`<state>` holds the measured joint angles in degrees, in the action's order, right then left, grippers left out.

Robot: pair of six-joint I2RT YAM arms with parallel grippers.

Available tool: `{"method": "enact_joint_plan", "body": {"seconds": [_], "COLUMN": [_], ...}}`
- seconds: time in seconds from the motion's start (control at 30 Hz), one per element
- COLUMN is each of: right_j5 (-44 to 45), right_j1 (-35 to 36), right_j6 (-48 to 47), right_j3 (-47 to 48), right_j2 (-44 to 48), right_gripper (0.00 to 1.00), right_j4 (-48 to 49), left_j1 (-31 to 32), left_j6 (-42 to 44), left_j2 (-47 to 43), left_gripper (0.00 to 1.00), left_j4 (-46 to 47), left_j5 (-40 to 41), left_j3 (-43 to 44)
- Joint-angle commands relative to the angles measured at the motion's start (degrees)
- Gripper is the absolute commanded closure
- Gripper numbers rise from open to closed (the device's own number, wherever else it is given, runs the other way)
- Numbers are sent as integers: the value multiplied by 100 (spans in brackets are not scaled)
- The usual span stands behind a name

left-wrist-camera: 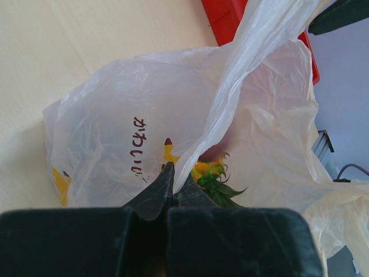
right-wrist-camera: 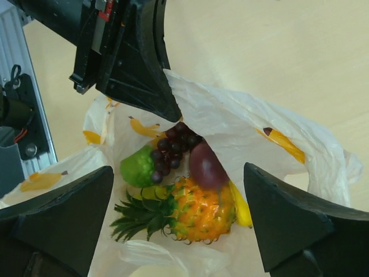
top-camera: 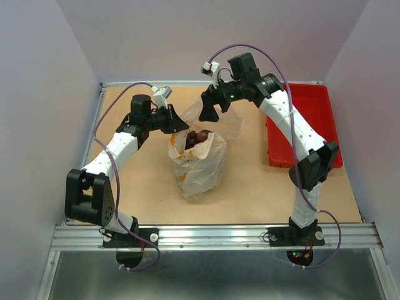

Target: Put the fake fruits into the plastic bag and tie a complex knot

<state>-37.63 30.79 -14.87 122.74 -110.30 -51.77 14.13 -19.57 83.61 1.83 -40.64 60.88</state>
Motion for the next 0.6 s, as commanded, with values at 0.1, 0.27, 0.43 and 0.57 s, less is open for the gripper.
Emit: {"method": "enact_joint_plan", "body": {"seconds": [0.1, 0.27, 0.43, 0.57], "right_j5": [0, 976, 1178, 1284], "right_j1": [94, -133, -380, -652], "right_j6": [45, -50, -296, -666], "right_j3": [347, -372, -707, -1225], "right_j2": [614, 1238, 1520, 1512], "right_gripper": [0, 7, 9, 9], "right_j4": [430, 667, 826, 879], "left_j1": [-42, -42, -33, -42], "left_j6": [208, 401, 542, 639], "left_j2": [-214, -109, -56, -21], "left_gripper": [100, 99, 97, 95], "left_j4": [-59, -165, -341, -472], "left_j5": [-172, -207, -207, -251], "left_j3": [266, 424, 512, 609]}}
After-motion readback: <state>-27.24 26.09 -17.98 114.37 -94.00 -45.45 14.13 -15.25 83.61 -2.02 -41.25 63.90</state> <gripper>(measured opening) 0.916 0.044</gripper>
